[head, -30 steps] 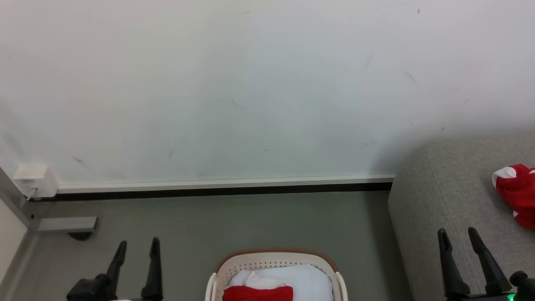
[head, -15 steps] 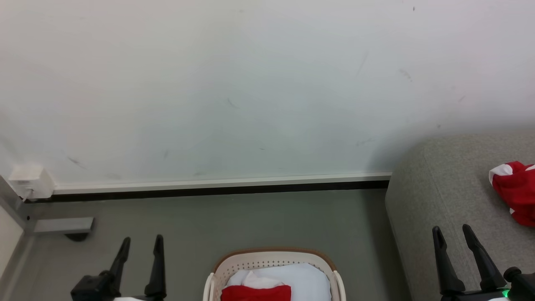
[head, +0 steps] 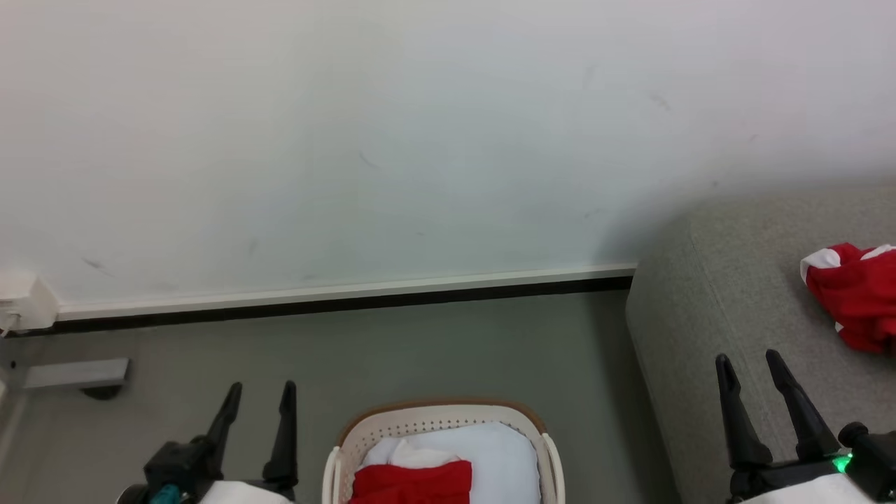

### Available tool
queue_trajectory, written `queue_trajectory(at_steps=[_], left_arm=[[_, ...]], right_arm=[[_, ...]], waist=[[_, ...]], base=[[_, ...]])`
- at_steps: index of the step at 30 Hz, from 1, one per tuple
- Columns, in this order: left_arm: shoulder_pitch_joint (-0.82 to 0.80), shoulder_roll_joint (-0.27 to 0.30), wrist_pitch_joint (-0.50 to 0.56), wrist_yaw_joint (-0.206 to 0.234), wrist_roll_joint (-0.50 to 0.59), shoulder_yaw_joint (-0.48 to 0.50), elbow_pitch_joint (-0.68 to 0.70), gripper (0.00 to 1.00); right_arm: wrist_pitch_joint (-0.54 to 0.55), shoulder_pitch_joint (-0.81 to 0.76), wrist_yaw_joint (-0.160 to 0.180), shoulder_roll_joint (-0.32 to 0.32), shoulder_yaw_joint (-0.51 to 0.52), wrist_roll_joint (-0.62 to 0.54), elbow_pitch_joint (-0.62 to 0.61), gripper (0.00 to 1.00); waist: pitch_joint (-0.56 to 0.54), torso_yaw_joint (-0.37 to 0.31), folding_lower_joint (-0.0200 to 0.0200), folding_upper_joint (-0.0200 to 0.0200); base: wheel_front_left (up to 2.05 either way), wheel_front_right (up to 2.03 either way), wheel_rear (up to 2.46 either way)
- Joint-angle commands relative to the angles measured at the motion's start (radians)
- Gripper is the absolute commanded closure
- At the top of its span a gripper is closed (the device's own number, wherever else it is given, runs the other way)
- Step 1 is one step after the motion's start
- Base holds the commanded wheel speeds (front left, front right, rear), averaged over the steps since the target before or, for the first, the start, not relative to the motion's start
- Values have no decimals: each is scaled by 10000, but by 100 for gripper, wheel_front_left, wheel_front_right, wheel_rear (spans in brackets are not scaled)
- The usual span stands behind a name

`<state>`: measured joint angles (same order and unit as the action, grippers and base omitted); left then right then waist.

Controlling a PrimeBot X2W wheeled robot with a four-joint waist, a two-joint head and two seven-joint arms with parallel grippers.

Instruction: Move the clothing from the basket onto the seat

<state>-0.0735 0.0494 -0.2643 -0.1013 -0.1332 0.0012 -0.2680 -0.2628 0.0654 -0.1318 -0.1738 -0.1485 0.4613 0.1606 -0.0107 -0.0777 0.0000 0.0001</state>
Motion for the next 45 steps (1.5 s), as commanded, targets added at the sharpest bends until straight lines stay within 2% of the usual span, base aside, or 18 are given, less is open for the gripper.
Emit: queue_trajectory(at_steps=[1,9,12,20,32,45], left_arm=[[-232,29,-1,-33,131,-41,-96,0],[-1968,180,-1,-158,312,-451,-1682,0],[-2456,189,10,-193,22,-489,-2408,0],[-4540,827,415,-284,5,-1223,-5044,0],[-6565,1645,1976,-271,-747,-3267,-8068,0],[-7379,2569,3624,-271,-1689,-4782,-9452,0]], right_arm=[[-27,251,22,-115,-39,53,-38,0],[-12,1570,20,85,-63,128,-407,0],[-12,1848,20,162,-75,45,-550,0],[-12,2704,20,513,-21,-43,-975,0],[-12,3614,20,1025,279,-3,-1656,0],[-12,3844,22,1242,36,719,-1863,0]], waist=[[466,-307,0,-1],[2395,-1020,0,-1],[2914,-1180,0,-1],[4783,-1811,0,-1],[7028,-3012,0,-1],[8394,-4119,0,-1]], base=[[0,0,0],[0,0,0],[0,0,0],[0,0,0],[0,0,0],[0,0,0]])
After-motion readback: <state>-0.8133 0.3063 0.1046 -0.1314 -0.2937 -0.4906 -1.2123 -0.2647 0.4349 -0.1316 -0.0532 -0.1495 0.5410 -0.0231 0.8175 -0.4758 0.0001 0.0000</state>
